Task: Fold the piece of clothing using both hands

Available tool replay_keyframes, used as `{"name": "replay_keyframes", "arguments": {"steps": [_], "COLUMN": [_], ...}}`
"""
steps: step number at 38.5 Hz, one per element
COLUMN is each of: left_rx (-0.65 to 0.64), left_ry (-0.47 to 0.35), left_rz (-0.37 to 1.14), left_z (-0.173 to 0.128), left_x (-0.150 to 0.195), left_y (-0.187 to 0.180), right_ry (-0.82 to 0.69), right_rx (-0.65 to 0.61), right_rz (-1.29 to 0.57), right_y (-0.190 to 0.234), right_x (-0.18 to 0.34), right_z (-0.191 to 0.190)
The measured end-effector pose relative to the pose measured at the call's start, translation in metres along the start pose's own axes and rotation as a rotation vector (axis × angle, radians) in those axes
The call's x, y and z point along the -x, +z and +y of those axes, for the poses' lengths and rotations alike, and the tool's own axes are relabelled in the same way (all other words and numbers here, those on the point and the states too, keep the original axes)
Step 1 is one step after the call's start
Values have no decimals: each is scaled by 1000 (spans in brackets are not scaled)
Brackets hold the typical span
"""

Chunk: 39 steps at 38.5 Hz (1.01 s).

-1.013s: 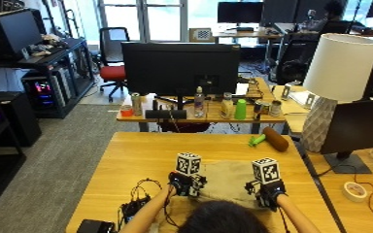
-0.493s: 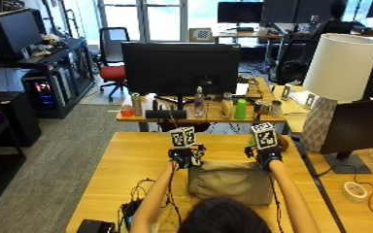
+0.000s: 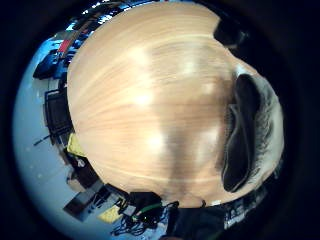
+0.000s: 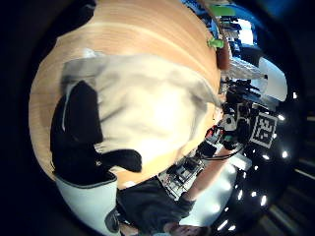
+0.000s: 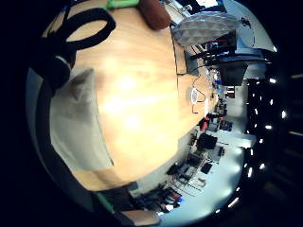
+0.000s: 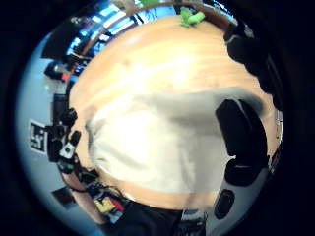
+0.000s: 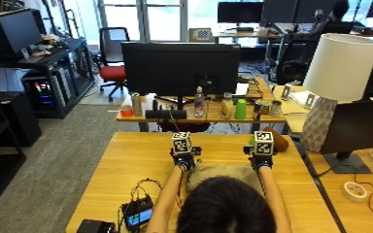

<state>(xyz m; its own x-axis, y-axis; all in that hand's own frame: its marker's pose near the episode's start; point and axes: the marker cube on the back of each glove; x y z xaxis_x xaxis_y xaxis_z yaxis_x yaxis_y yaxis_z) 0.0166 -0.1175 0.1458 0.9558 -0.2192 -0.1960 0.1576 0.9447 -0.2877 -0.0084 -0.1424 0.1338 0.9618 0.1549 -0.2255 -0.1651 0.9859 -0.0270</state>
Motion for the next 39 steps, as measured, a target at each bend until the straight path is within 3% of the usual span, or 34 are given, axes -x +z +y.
{"name": "replay_keyframes", "arguments": {"steps": [8, 13, 18, 22, 25, 29, 32, 36, 39], "left_rx": [-367, -387, -459, -357, -325, -208, -69, 75, 106], "left_ry": [28, 102, 169, 236, 249, 221, 167, 86, 66], "left_rz": [-18, -44, -150, -181, -215, -201, -166, -194, -240], "left_z": [2, 33, 61, 40, 47, 77, 68, 53, 47], "left_x": [7, -4, -23, -35, -43, -46, -40, -27, -20], "left_y": [-45, -65, -80, -58, -40, -4, 36, 79, 97], "right_ry": [12, -2, -49, -79, -88, -53, -13, 12, -15], "right_rx": [-131, -185, -169, -124, -71, 24, 137, 338, 428], "right_rz": [-26, -18, -17, -25, -38, -52, -72, -96, -111], "right_y": [-31, -39, -57, -65, -54, -14, 23, 38, 60], "right_x": [-30, -51, -64, -67, -68, -72, -72, -59, -52], "right_z": [11, -10, -2, 17, 21, 12, 11, 63, 78]}}
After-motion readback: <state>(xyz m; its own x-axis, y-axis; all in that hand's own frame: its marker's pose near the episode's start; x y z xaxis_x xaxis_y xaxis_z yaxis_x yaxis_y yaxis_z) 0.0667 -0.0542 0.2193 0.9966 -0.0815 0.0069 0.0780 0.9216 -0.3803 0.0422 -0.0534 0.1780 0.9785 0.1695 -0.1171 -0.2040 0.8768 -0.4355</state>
